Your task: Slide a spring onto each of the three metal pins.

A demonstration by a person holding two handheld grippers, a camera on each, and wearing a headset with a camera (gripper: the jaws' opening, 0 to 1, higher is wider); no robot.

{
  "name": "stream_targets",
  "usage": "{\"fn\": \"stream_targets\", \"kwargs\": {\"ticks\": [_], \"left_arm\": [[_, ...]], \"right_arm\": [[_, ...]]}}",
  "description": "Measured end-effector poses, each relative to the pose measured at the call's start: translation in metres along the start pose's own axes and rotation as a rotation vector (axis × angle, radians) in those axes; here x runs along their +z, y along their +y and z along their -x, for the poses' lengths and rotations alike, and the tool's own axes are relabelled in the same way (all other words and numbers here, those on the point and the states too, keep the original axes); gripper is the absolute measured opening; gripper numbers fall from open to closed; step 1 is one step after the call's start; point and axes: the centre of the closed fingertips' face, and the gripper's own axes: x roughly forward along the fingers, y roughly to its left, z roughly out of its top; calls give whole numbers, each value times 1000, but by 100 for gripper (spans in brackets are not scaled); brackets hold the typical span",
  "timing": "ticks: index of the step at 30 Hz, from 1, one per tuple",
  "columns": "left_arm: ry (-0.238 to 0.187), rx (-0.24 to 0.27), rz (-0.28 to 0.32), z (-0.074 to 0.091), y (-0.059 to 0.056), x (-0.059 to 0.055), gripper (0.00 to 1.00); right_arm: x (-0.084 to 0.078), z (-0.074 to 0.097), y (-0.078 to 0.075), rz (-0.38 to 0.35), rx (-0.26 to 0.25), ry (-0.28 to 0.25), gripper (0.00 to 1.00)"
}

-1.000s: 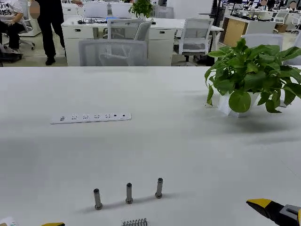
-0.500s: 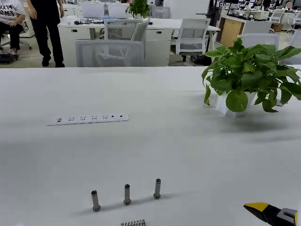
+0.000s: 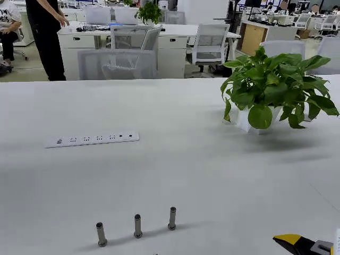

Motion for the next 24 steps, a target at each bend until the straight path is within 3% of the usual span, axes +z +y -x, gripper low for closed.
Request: {"fn": "stream_targets", "kwargs": {"ticks": [10,20,24], "left_arm": [[112,-52,-86,-2,-2,-2,12],[169,-68,-90,-3,0,-1,11],[161,-66,-64,-3,1,-1,10]], "right_arm": [[0,-2,2,-3,5,-2,97],[-4,-2,2,-12,1,-1,97],[-5,-2,3,-17,0,0,97]]}}
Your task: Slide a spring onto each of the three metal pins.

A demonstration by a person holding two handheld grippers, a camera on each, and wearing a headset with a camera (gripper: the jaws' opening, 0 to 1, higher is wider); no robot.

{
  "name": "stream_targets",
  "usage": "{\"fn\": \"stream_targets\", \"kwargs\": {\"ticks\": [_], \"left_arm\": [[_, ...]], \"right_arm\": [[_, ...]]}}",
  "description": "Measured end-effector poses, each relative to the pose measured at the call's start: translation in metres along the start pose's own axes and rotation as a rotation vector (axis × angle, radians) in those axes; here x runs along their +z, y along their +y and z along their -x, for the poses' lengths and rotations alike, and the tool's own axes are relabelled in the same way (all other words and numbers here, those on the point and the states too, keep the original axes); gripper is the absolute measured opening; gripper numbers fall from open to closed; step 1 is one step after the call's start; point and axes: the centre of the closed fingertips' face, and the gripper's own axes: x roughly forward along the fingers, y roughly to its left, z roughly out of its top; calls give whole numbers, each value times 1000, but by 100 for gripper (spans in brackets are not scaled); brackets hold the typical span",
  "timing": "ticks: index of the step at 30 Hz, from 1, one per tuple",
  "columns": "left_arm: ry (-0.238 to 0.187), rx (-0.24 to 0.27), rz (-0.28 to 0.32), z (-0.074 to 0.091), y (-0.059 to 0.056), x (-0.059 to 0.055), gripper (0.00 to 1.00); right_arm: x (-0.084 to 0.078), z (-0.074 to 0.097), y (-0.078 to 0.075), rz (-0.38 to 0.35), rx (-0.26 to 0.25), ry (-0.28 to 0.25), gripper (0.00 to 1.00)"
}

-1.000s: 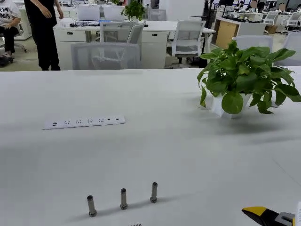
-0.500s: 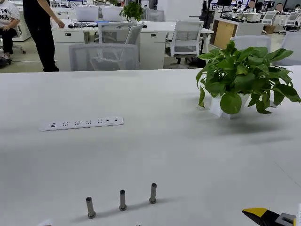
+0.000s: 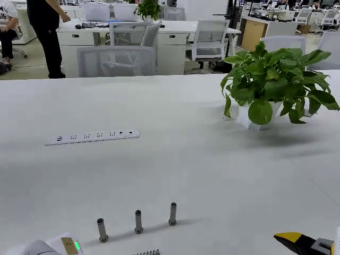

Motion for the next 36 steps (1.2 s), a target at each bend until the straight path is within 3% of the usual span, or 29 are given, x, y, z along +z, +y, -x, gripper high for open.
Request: {"fn": "stream_targets", "kwargs": {"ticks": [8,13,18,20,23,30,36], "left_arm": [[-91,11,99,2,1,2,10],[-115,12,120,3,-1,3,10],[-157,-4,136,8,-7,12,10],[-194,-17,141,14,-9,23,10],[-240,-31,124,23,-13,38,10],[-337,-65,57,37,-25,73,10],[-374,-100,-8,40,-37,94,10]], "right_arm": [[2,0,1,-5,1,-4,96],[5,-1,2,-6,6,-9,96],[15,-1,4,-1,16,-30,96],[32,0,9,-109,59,-122,95],[35,1,5,-101,54,-124,94],[62,3,1,-182,88,-220,91],[76,-1,5,-174,131,-229,89]]}}
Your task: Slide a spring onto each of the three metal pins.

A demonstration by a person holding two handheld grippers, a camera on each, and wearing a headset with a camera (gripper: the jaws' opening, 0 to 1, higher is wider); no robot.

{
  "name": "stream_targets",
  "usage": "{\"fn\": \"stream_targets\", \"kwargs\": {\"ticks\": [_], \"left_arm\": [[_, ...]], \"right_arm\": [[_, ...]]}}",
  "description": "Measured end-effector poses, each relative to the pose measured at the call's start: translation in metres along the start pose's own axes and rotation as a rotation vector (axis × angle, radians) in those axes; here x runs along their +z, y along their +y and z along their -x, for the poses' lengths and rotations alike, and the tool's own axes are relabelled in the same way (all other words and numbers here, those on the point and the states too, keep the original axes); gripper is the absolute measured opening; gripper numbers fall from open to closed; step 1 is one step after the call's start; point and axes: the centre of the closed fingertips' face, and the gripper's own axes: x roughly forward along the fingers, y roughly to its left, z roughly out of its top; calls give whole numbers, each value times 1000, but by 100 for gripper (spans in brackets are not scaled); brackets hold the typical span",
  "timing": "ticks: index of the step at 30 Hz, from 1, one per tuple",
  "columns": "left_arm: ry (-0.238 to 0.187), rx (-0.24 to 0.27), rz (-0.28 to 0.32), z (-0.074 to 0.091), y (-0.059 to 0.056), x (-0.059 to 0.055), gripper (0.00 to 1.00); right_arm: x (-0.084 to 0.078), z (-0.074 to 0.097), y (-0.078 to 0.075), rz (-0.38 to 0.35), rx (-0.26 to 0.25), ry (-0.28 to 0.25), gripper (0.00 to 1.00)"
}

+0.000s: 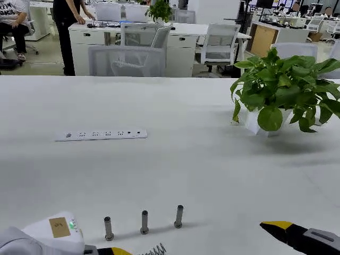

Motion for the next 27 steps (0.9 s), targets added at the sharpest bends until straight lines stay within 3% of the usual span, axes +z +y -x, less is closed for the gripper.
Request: {"fn": "stream_targets", "kwargs": {"ticks": [2,4,10,14,24,27], "left_arm": [[-11,-15,-4,-2,-3,4,10],[-51,-57,7,-5,-11,14,10],[-70,-89,-27,-8,-18,22,10],[-83,-125,-36,-9,-25,24,10],[-82,-170,-76,-7,-35,19,10],[-87,-178,-85,-6,-36,19,10]], "right_arm": [[7,-2,2,-11,17,-20,89],[14,-7,6,-60,57,-47,88],[24,-15,17,-113,151,-70,75],[25,-18,31,-125,234,-47,60],[22,-27,54,-122,362,7,33],[20,-31,57,-123,374,19,30]]}}
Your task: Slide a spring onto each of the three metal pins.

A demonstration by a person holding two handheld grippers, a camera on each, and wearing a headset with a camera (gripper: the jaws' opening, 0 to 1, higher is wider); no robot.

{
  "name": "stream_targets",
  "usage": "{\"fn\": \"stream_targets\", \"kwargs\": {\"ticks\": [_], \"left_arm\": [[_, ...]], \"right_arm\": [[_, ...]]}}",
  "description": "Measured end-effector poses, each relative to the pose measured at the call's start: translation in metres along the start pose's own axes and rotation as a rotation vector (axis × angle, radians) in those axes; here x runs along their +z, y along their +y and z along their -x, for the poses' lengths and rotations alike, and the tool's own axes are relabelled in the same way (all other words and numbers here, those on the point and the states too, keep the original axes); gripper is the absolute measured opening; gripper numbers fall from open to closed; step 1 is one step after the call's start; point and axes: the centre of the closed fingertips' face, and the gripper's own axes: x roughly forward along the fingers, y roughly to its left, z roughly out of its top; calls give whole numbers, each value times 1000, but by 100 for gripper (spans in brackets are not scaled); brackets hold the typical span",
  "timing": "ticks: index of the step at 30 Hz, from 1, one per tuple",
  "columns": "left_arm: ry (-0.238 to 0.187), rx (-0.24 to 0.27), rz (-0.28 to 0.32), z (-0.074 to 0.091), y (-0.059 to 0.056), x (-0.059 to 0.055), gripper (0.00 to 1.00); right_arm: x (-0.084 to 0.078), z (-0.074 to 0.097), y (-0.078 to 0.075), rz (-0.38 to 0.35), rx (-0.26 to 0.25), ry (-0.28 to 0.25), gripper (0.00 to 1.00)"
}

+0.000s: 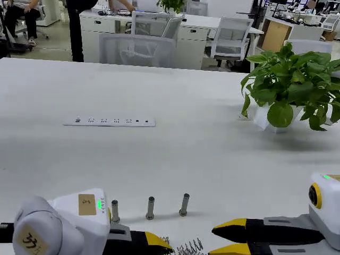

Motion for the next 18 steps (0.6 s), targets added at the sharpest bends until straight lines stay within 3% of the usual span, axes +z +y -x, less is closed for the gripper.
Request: {"fn": "stream_targets", "kwargs": {"ticks": [18], "left_arm": [[-19,-36,-24,-3,-11,7,10]], "right_arm": [[-9,-4,4,-33,37,42,15]]}}
